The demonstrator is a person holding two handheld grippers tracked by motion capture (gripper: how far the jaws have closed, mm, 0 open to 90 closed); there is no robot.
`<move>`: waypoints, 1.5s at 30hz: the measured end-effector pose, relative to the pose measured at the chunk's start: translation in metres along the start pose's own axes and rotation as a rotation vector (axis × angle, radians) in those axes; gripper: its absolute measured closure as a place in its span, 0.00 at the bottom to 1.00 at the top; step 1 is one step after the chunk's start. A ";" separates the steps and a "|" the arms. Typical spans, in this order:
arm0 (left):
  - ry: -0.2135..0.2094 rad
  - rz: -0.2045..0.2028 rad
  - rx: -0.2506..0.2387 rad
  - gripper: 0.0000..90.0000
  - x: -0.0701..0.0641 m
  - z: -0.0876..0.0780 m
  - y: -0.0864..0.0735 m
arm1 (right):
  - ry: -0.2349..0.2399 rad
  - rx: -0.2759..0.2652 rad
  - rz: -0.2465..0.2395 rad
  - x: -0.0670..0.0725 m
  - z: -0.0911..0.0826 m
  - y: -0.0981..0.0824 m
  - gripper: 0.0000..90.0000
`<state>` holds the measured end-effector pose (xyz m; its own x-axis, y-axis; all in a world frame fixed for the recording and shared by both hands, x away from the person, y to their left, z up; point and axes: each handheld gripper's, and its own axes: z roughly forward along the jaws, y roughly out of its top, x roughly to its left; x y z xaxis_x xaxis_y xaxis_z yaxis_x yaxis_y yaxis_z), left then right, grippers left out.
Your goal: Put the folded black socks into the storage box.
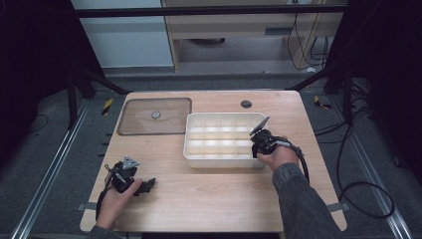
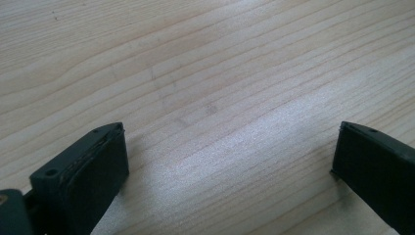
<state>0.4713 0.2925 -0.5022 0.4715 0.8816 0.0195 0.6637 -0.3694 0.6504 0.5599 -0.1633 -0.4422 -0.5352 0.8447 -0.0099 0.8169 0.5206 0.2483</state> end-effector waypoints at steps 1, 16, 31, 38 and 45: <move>-0.001 -0.001 -0.002 0.00 0.000 0.000 0.000 | -0.001 -0.009 -0.007 0.000 -0.001 -0.001 1.00; 0.000 -0.005 -0.005 0.00 0.000 0.000 0.000 | -0.001 -0.057 -0.004 0.000 -0.018 -0.005 1.00; 0.000 0.001 -0.003 0.00 0.000 0.000 0.000 | -0.035 -0.132 -0.005 -0.009 -0.054 0.003 1.00; -0.002 0.001 -0.003 0.00 0.000 0.000 0.000 | -0.043 -0.189 0.012 -0.014 -0.066 0.002 1.00; -0.001 0.002 -0.008 0.00 0.000 0.001 0.000 | -0.042 -0.253 0.034 -0.021 -0.077 -0.001 1.00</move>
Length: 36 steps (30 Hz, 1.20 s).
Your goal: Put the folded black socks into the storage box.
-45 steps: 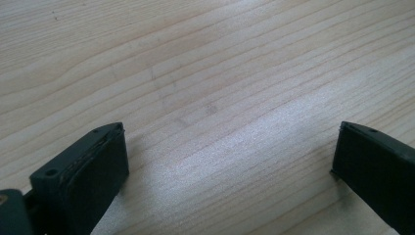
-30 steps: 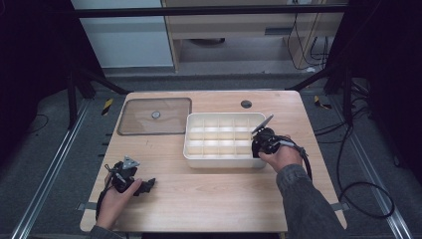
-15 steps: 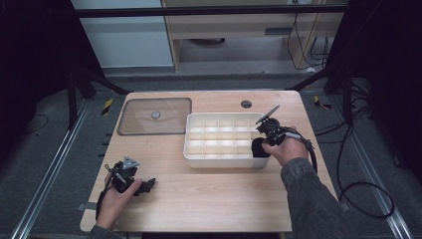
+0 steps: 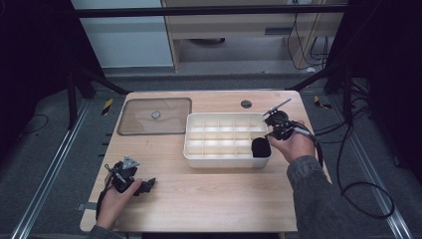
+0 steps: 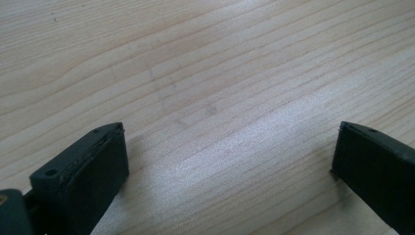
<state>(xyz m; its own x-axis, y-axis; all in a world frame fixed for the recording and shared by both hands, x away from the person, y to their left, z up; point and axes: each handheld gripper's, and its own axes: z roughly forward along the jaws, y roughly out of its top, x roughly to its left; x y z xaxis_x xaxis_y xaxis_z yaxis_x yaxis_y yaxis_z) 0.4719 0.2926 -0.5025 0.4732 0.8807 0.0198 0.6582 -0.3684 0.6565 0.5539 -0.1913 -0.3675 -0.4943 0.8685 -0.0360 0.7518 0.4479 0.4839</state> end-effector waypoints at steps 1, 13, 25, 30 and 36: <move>0.000 0.000 -0.001 0.00 0.000 0.000 0.000 | -0.002 -0.004 0.003 -0.001 -0.001 0.000 1.00; 0.003 -0.013 -0.037 0.00 0.002 0.003 -0.001 | -0.001 -0.078 0.050 -0.019 -0.011 -0.006 1.00; 0.009 -0.011 -0.055 0.00 0.004 0.005 -0.001 | -0.003 -0.133 0.068 -0.027 -0.021 -0.022 1.00; 0.010 -0.010 -0.056 0.00 0.004 0.005 -0.001 | 0.010 -0.157 0.088 -0.031 -0.023 -0.028 1.00; 0.010 -0.009 -0.058 0.00 0.004 0.005 -0.001 | 0.012 -0.181 0.099 -0.029 -0.021 -0.037 0.98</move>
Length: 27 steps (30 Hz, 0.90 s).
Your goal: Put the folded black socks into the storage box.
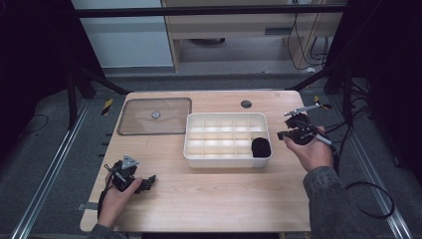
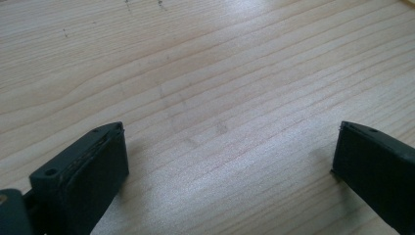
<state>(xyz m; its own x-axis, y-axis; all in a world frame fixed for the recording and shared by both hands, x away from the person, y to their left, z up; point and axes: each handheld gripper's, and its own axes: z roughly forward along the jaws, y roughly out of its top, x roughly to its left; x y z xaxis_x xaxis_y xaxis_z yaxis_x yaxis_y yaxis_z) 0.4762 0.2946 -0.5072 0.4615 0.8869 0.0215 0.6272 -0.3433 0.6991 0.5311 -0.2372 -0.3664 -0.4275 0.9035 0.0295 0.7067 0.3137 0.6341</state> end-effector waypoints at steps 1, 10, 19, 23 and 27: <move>0.000 -0.001 -0.001 0.00 0.000 0.000 0.000 | -0.001 -0.002 -0.002 0.000 0.001 -0.002 0.97; 0.000 -0.002 0.000 0.00 0.000 0.000 0.000 | 0.007 -0.012 0.024 -0.003 0.003 -0.013 0.85; 0.000 -0.002 0.000 0.00 0.000 0.000 0.000 | 0.008 -0.029 0.031 -0.005 -0.003 -0.020 0.78; 0.000 -0.001 0.002 0.00 0.000 0.000 0.000 | 0.008 -0.059 0.048 -0.005 -0.006 -0.023 0.59; 0.002 -0.003 0.001 0.00 0.000 0.000 0.000 | -0.005 -0.098 0.068 -0.004 -0.010 -0.027 0.41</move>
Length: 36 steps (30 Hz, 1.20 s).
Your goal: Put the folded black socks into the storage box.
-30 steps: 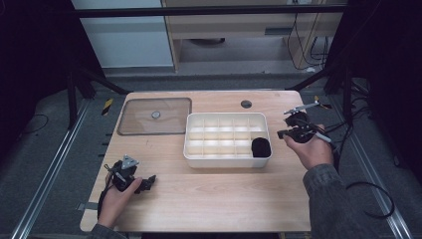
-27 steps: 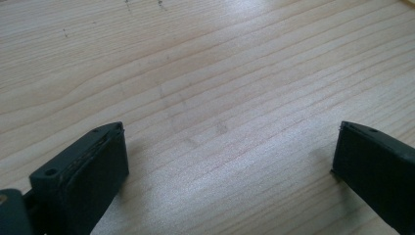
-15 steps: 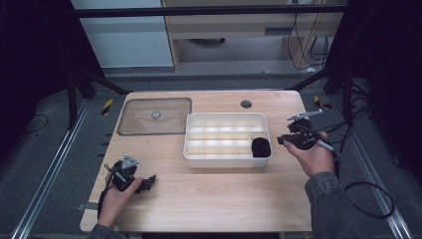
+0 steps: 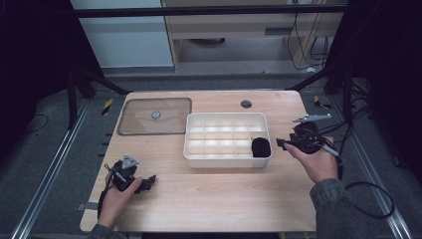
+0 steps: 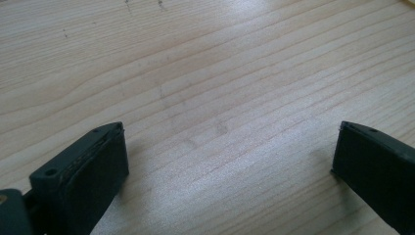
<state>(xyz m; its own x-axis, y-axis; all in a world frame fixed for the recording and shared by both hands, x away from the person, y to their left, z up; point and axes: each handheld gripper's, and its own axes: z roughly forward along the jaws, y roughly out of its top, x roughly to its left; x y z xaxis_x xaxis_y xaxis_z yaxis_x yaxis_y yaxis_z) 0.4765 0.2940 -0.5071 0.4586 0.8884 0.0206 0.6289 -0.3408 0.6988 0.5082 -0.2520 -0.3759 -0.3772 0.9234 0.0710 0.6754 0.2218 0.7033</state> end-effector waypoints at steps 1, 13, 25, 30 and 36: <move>0.000 0.000 0.000 0.00 0.000 0.000 0.000 | -0.004 -0.025 0.002 0.002 -0.003 -0.002 0.30; -0.005 0.004 0.002 0.00 -0.002 0.000 0.000 | -0.022 -0.097 -0.032 0.011 -0.016 -0.016 0.08; -0.006 0.005 0.003 0.00 -0.002 0.000 0.000 | -0.058 -0.091 -0.057 0.007 -0.015 -0.049 0.13; -0.005 0.004 0.002 0.00 -0.002 0.000 0.000 | -0.067 -0.074 -0.080 0.008 -0.010 -0.063 0.13; -0.005 0.004 0.002 0.00 -0.002 0.000 0.000 | -0.068 -0.051 -0.080 0.008 0.002 -0.085 0.14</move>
<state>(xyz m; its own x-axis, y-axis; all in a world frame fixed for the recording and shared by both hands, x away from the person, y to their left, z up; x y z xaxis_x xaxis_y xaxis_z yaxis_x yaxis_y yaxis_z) 0.4754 0.2926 -0.5070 0.4645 0.8854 0.0198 0.6284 -0.3453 0.6970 0.4492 -0.2633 -0.4367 -0.3837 0.9228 -0.0340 0.6108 0.2812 0.7402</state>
